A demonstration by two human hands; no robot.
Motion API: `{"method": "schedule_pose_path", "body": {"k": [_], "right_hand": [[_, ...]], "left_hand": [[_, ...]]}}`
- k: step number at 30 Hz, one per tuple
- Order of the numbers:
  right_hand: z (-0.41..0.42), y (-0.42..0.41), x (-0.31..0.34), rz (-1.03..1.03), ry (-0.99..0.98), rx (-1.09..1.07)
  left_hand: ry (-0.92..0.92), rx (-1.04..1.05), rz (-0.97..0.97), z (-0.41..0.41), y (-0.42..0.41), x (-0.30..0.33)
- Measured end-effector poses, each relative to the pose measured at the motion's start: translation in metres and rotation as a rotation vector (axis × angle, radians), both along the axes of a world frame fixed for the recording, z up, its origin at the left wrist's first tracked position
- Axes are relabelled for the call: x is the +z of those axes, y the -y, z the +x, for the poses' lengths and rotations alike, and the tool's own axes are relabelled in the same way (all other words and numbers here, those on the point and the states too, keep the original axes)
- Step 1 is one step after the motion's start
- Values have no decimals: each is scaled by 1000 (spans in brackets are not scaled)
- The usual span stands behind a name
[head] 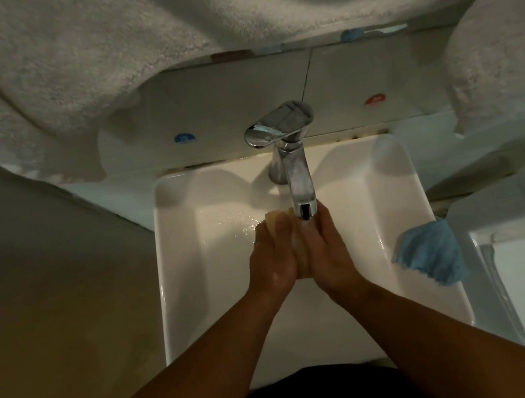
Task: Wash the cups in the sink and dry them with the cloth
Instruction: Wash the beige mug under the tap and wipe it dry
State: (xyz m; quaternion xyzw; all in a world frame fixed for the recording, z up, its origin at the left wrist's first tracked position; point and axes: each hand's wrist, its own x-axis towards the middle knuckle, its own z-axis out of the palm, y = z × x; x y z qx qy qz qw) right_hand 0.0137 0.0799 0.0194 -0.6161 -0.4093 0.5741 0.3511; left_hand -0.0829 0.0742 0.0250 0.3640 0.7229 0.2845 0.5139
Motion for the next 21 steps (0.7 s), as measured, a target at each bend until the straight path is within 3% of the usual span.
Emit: {"method": "schedule_pose_path", "body": {"k": [4,8,11,14,17,21], "right_hand": [[-3,-12,3,-221,105,-108],[-4,-5,6,-76,319,-88],[-3,5,10,39,200,-54],[-4,9,7,36,60,-2],[-5,1,1,-101,106,-61],[-2,-12,4,-295,99,-129]], "left_hand": [[34,-66,153,3,11,-1],[85,6,70,1,3,-2],[186,121,-82,-3,-6,2],[89,87,-81,-2,-8,7],[-43,2,-15,5,2,6],[36,-76,65,7,19,2]]}}
